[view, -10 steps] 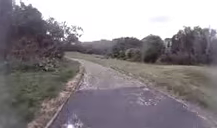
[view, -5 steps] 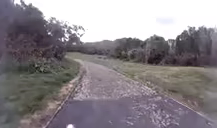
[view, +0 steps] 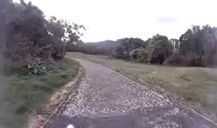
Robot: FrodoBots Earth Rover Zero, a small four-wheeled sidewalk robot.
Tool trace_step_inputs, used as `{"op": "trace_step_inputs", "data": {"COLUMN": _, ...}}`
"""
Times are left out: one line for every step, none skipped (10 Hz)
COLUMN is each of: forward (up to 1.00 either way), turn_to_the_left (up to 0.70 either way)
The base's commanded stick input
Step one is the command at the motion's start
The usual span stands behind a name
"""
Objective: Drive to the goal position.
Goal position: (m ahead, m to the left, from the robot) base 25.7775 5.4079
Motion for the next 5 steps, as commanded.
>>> {"op": "trace_step_inputs", "data": {"forward": 0.85, "turn_to_the_left": 0.05}}
{"op": "trace_step_inputs", "data": {"forward": 0.85, "turn_to_the_left": 0.03}}
{"op": "trace_step_inputs", "data": {"forward": 0.85, "turn_to_the_left": 0.02}}
{"op": "trace_step_inputs", "data": {"forward": 0.85, "turn_to_the_left": 0.02}}
{"op": "trace_step_inputs", "data": {"forward": 0.85, "turn_to_the_left": 0.02}}
